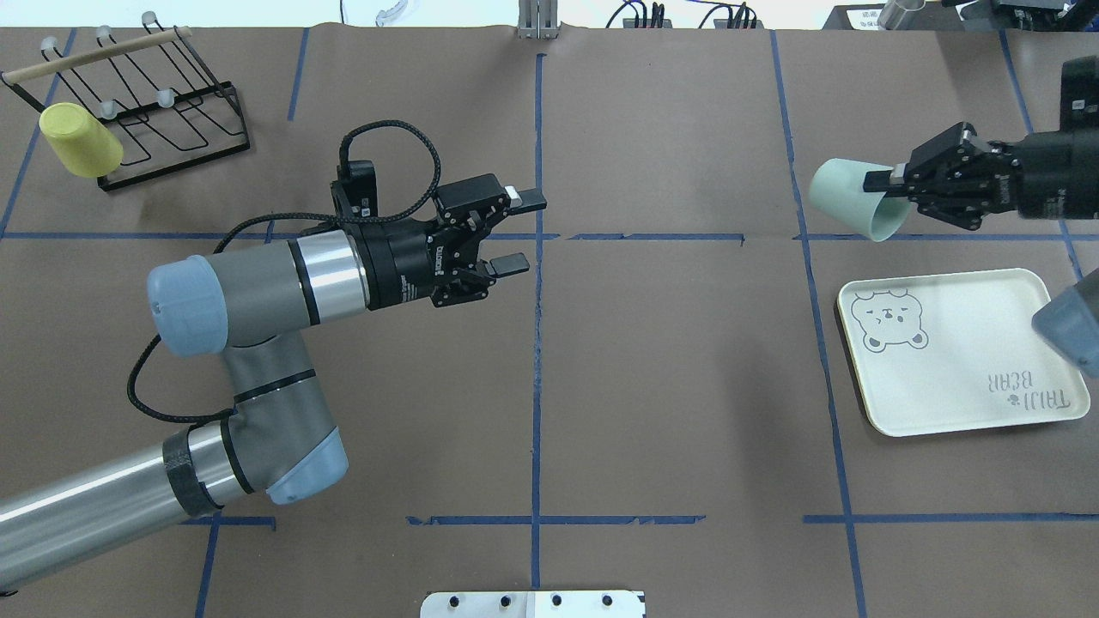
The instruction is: Left arm grabs green cup and hands to right arm on tray
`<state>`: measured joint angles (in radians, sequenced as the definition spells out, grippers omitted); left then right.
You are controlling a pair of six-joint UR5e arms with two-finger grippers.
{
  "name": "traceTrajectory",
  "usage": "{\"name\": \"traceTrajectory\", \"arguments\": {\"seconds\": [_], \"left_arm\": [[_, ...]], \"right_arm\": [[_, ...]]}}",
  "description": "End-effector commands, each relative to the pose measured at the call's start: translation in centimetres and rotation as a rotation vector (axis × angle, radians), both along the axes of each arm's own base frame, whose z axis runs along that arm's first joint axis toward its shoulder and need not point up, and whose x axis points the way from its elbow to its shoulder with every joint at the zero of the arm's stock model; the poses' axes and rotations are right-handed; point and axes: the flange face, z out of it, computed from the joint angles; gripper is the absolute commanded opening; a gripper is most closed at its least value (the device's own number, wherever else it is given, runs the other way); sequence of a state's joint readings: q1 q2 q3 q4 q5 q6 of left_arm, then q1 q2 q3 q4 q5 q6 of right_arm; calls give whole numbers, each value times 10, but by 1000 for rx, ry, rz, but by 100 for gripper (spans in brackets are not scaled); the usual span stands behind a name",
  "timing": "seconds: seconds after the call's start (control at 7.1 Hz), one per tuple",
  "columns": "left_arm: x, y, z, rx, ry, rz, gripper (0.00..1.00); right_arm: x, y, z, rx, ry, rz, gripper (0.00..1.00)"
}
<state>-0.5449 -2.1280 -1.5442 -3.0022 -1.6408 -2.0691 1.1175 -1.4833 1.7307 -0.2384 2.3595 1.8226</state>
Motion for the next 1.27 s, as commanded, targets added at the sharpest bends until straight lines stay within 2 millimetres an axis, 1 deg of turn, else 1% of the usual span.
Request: {"name": "traceTrajectory", "arguments": {"seconds": [0.0, 0.14, 0.28, 0.42, 0.56, 0.7, 0.85, 0.99, 1.13], "left_arm": [[-1, -24, -7, -28, -275, -64, 100], [-2, -24, -14, -25, -421, -72, 100], [-10, -28, -19, -44, -492, -83, 100], [-17, -39, -15, -89, -562, -95, 100], [-17, -43, -12, -83, -606, -101, 100], [-20, -46, -9, -88, -617, -107, 100], [-25, -53, -7, -104, -634, -118, 100], [-25, -53, -6, -109, -642, -116, 100], [-25, -53, -6, -111, -642, -119, 100]], "right_arm": [[23, -11, 35, -107, 138, -48, 0], [10, -10, 51, -188, 189, -99, 0], [10, -8, 69, -220, 242, -132, 0], [10, -7, 87, -236, 302, -157, 0], [7, -2, 102, -235, 348, -189, 0], [6, 8, 123, -213, 394, -224, 0], [7, 9, 140, -175, 455, -272, 0], [1, 9, 150, -141, 508, -329, 0], [2, 10, 144, -122, 537, -364, 0]]}}
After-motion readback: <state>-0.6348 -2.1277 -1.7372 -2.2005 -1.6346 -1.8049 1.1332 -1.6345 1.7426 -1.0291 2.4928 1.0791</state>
